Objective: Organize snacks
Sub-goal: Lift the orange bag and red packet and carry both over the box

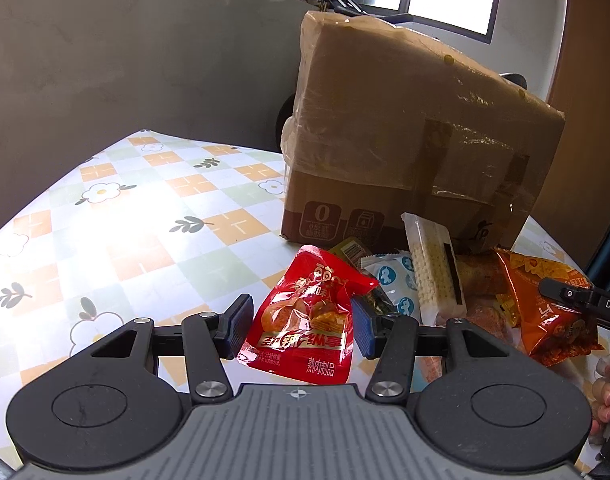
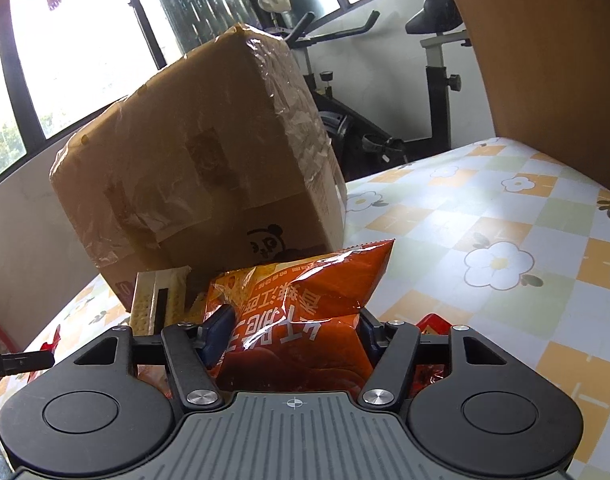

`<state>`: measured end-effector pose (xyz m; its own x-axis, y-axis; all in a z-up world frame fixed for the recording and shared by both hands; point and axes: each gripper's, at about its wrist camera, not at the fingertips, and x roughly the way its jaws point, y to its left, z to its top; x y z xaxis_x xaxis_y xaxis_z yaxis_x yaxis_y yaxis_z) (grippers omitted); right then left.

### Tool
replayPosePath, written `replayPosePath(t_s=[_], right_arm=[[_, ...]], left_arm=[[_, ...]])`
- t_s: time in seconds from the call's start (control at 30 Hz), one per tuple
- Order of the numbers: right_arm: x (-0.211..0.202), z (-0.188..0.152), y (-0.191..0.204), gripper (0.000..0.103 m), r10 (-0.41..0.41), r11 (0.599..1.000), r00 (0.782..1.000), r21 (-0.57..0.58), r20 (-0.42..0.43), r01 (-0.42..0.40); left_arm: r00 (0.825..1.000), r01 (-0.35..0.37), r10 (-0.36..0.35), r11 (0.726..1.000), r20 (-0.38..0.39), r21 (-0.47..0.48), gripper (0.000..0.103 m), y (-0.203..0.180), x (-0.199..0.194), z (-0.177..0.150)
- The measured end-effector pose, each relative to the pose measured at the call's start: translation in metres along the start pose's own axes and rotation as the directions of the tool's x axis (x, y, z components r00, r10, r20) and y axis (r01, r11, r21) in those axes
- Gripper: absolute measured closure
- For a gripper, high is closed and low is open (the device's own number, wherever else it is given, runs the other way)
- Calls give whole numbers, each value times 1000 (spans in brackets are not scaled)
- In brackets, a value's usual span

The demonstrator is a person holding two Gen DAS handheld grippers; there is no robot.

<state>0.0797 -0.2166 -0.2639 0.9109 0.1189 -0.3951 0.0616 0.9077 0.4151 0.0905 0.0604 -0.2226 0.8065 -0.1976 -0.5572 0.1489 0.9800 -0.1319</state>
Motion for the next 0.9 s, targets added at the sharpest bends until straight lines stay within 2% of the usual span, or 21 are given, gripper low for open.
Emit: replayPosePath(t_s=[0.2, 0.37, 0.57, 0.7, 0.9], right_arm=[[-17, 10, 0, 45, -7, 1000, 999, 19, 43, 6], [-40, 31, 6, 45, -1, 1000, 994, -16, 111, 3], [-64, 73, 24, 45, 16, 993, 987, -115, 159, 2], [-75, 108, 37, 45, 39, 992, 980, -125, 193, -15], [-73, 165, 65, 45, 97, 982, 967, -183, 237, -54]], left_arm=[[998, -1, 0, 1000, 64, 20, 48, -3, -21, 18], [992, 12, -15, 1000, 124, 29, 48, -7, -38, 36], [982, 39, -47, 998, 185, 47, 48, -16, -55, 58], [974, 56, -66, 997, 218, 51, 48, -20, -65, 77], [957, 71, -91, 994, 275, 84, 48, -42, -66, 116]])
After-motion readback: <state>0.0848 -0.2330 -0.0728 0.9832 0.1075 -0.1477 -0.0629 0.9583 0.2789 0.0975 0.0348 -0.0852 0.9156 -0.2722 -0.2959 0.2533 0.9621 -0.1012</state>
